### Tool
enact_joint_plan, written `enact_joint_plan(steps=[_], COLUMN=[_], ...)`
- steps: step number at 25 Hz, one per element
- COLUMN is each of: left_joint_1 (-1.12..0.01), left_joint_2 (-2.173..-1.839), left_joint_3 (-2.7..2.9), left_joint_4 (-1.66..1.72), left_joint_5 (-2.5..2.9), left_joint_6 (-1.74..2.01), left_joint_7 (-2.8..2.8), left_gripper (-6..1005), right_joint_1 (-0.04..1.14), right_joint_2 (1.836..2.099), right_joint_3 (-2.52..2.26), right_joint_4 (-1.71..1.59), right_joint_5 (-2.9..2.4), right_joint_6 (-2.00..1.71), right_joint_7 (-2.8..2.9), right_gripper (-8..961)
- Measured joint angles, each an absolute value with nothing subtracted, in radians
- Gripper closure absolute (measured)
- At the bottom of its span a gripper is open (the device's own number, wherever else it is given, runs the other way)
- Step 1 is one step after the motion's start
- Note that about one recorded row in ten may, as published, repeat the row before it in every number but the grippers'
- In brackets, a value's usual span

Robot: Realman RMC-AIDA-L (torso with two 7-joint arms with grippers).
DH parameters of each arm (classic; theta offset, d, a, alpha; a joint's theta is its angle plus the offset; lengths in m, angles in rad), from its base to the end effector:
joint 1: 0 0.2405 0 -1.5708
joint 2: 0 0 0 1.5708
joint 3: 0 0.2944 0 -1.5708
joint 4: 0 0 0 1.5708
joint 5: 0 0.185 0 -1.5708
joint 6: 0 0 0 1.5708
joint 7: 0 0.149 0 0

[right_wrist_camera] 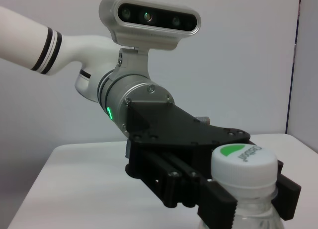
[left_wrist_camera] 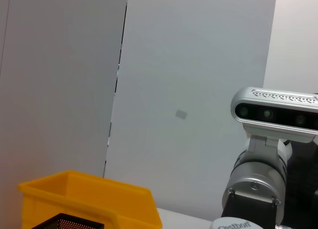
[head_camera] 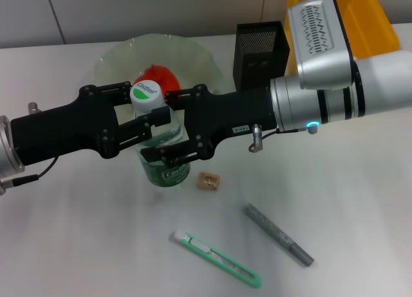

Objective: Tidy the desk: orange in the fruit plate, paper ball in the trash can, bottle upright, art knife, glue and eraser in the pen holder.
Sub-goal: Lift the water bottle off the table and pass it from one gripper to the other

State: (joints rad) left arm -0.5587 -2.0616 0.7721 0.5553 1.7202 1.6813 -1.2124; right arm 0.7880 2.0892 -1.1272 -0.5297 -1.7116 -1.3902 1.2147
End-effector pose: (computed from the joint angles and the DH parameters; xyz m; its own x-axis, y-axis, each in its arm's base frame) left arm -0.2337 0.3275 -0.0170 0.7063 0.1442 0.6931 0.2947 -0.9501 -0.1027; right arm 0.1649 0.3684 -0.0817 0.8898 -0.0173 -0.4561 -0.0618 -0.9947 -0.0828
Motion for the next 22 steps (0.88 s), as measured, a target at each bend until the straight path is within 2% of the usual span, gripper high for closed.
enact_joint_plan(steps=[22], left_joint_1=[-0.571], left_joint_2=[-2.062], left_joint_3=[0.772], left_joint_4=[0.557], left_joint_5=[1.72], left_joint_6=[1.678], left_joint_7=[-1.22], left_gripper=[544], right_joint_1=[0.784], right_joint_2=[2.089], right_joint_3=[-1.132], right_joint_4=[-0.537], right_joint_5=[-1.71], right_joint_6=[-1.35], right_joint_7=[1.209], right_gripper=[187])
